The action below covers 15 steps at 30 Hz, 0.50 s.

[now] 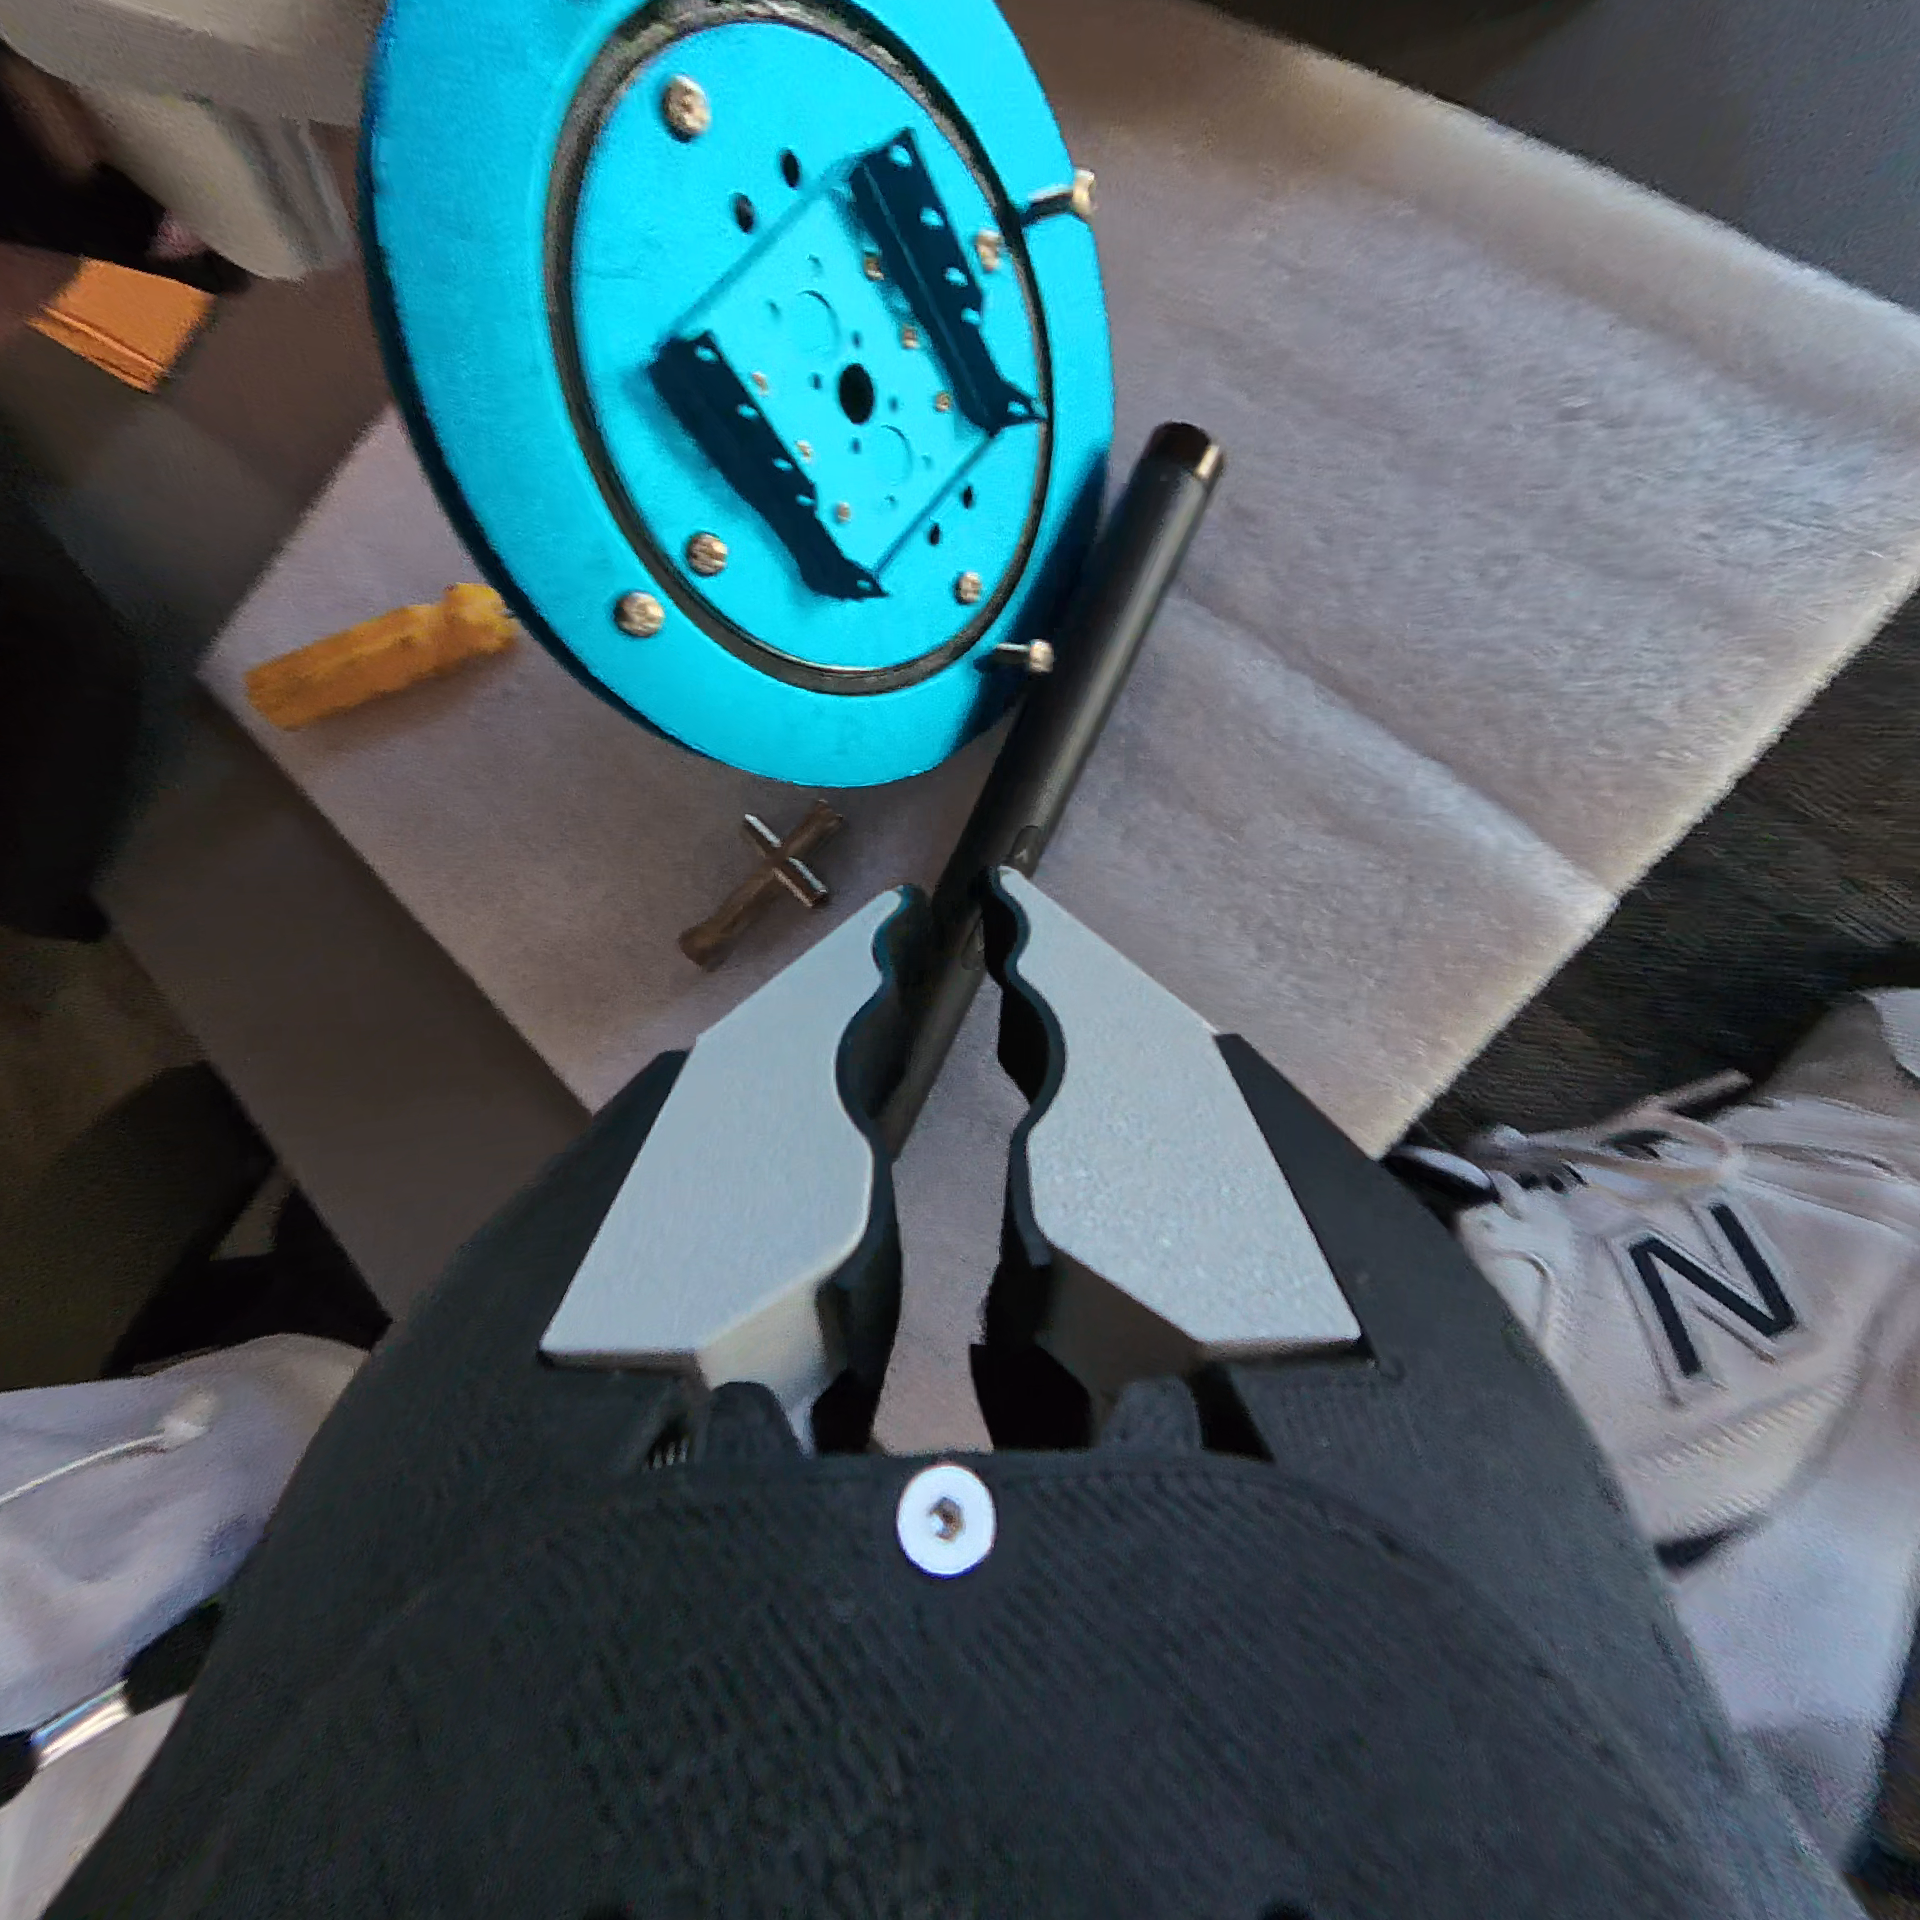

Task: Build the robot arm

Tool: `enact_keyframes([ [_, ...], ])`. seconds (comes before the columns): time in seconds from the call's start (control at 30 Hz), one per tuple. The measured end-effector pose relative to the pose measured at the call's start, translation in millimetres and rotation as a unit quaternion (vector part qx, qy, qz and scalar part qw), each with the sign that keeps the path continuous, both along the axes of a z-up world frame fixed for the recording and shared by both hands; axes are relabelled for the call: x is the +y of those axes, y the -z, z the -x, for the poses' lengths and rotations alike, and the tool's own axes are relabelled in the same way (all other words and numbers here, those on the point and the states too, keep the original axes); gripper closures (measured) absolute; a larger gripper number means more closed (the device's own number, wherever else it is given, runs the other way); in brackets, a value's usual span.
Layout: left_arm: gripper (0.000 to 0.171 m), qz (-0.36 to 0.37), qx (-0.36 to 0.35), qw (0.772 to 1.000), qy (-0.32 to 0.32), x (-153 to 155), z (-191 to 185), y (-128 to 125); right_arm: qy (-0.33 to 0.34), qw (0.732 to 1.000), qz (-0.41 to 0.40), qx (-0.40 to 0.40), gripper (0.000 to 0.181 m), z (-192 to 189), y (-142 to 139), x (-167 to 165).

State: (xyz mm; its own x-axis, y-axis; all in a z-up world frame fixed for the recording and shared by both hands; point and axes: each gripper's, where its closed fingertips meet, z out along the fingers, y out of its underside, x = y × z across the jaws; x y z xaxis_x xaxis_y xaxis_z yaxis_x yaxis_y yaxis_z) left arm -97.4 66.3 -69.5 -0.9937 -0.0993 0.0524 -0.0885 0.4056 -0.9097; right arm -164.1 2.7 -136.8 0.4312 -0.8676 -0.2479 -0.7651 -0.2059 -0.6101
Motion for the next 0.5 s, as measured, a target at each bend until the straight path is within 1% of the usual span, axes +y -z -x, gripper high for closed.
enact_keyframes([
  [0.03,0.167,0.000,-0.001,1.000,-0.001,0,0,0,-0.010,1.000,-0.015,-0.005,0.169,1,-2,3],
  [0.1,0.167,-0.002,-0.002,1.000,-0.004,1,-1,1,0.002,1.000,-0.015,-0.027,0.167,-7,-7,-11],
  [0.13,0.167,-0.003,-0.002,1.000,-0.005,1,-2,1,0.010,0.999,-0.032,-0.040,0.166,-14,-13,-18],
  [0.17,0.167,-0.003,-0.002,1.000,-0.006,1,-2,1,0.019,0.997,-0.064,-0.029,0.163,-17,-15,-23],
  [0.23,0.167,-0.003,-0.001,1.000,-0.007,1,-3,2,0.022,0.990,-0.128,0.056,0.148,-16,-9,-23],
  [0.27,0.167,-0.003,0.000,1.000,-0.006,1,-3,1,0.012,0.984,-0.144,0.100,0.142,-13,-3,-19],
  [0.3,0.167,-0.002,0.001,1.000,-0.006,1,-3,2,-0.001,0.981,-0.148,0.124,0.140,-11,3,-13],
  [0.33,0.167,-0.003,0.000,1.000,-0.007,1,-3,2,-0.007,0.982,-0.134,0.134,0.139,-11,8,-10],
  [0.37,0.167,-0.004,-0.001,1.000,-0.008,2,-3,2,-0.006,0.986,-0.115,0.124,0.144,-15,8,-11],
  [0.4,0.167,-0.004,-0.002,1.000,-0.008,2,-4,2,-0.007,0.988,-0.104,0.117,0.145,-17,5,-9],
  [0.43,0.167,-0.004,-0.002,1.000,-0.009,2,-4,2,-0.017,0.988,-0.095,0.124,0.163,-14,5,-5],
  [0.5,0.167,-0.003,-0.003,1.000,-0.009,1,-4,2,-0.038,0.989,-0.041,0.140,0.162,-7,10,1],
])
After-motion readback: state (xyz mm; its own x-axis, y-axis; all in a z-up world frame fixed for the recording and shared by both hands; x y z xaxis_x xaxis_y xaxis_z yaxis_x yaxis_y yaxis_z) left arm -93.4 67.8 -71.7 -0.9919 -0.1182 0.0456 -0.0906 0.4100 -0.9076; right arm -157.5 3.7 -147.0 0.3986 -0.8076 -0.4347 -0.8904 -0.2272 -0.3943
